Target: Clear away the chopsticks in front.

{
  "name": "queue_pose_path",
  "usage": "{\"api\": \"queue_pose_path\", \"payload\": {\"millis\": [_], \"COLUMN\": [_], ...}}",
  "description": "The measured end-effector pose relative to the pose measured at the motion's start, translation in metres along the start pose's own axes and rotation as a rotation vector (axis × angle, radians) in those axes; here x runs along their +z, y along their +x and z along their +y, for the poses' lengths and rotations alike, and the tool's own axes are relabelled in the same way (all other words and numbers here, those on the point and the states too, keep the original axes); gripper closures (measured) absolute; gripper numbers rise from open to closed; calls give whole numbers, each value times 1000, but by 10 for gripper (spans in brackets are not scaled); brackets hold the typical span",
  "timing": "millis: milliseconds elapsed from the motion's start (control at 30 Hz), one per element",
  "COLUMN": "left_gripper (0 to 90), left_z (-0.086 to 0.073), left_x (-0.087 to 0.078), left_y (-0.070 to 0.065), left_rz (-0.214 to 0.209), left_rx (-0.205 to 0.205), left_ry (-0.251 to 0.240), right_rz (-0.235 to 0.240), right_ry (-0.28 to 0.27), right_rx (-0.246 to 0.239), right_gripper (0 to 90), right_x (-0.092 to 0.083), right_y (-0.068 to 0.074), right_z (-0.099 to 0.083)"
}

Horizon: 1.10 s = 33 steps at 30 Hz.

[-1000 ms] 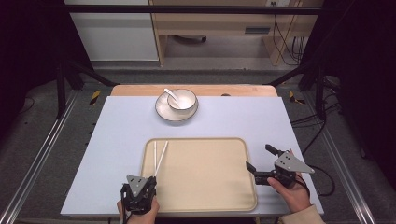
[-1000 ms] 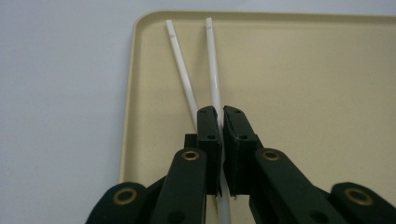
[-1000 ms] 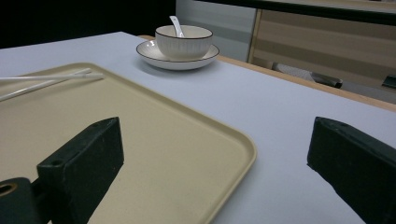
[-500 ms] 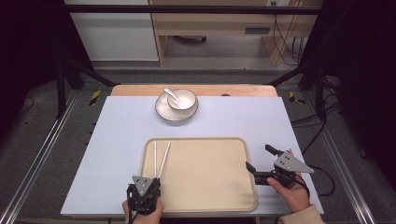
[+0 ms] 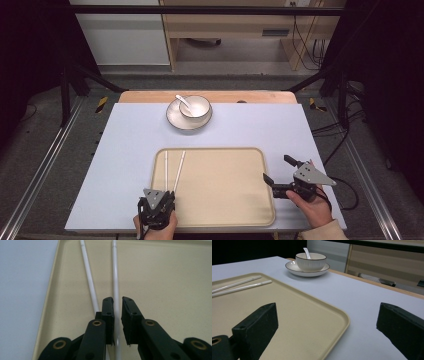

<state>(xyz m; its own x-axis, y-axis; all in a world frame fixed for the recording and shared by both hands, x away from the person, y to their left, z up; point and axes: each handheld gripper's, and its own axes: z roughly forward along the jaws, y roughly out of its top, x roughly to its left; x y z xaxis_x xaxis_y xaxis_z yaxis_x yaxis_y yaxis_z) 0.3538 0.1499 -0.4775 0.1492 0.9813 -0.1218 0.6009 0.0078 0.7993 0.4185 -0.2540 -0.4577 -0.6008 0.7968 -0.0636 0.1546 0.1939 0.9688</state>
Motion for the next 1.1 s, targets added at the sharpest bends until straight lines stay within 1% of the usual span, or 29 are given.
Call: {"api": "queue_pose_path", "payload": {"millis": [100,167,233,267,300,333,400,433,467,500,533,600,633,667,700,733,800,867,900,967,1000,1100], "left_gripper": [736,701,672,642,620,602,548,528,497,487,459,418,395,376,360,333,291,253,239,191,175,92], "left_z": [4,10,18,23,28,34,46,54,58,64,69,75,78,80,84,87,94,99,102,104,104,102], "left_x": [-1,-2,-1,-1,-1,-1,0,1,2,5,7,11,13,14,16,17,20,22,23,24,25,28], "left_y": [1,2,4,6,9,12,18,24,28,35,42,51,57,62,69,74,87,98,104,113,119,131], "left_rz": [-4,-18,-22,-31,-30,-24,-23,-26,-35,-47,-56,-74,-91,-96,-106,-114,-138,-170,-198,-228,-256,-309], "left_rx": [12,35,75,93,107,129,181,204,211,213,229,241,253,267,285,293,318,352,359,366,368,353], "left_ry": [-14,-22,-26,-32,-38,-44,-71,-89,-90,-94,-99,-105,-112,-119,-140,-149,-187,-211,-225,-260,-279,-298], "right_rz": [-1,-2,-3,-5,-6,-8,-10,-11,-14,-15,-18,-23,-25,-27,-30,-33,-39,-48,-53,-62,-63,-75], "right_ry": [1,2,3,3,3,3,3,2,2,3,2,-1,-2,-4,-5,-8,-11,-12,-15,-24,-29,-44], "right_rx": [1,1,1,0,-1,1,2,2,2,2,1,3,0,-1,-1,-1,1,5,8,17,20,30], "right_gripper": [39,38,38,38,39,38,38,38,38,38,38,37,36,35,34,33,32,31,31,30,29,28], "right_x": [0,0,0,0,0,0,0,0,0,0,-1,-1,-2,-2,-2,-2,-3,-4,-4,-5,-5,-6], "right_y": [0,0,0,-1,-1,-1,-2,-2,-2,-2,-3,-3,-3,-3,-3,-4,-4,-6,-7,-8,-9,-12], "right_z": [0,0,0,0,0,0,0,-1,-1,-1,-1,0,0,0,0,0,0,0,0,0,0,1]}}
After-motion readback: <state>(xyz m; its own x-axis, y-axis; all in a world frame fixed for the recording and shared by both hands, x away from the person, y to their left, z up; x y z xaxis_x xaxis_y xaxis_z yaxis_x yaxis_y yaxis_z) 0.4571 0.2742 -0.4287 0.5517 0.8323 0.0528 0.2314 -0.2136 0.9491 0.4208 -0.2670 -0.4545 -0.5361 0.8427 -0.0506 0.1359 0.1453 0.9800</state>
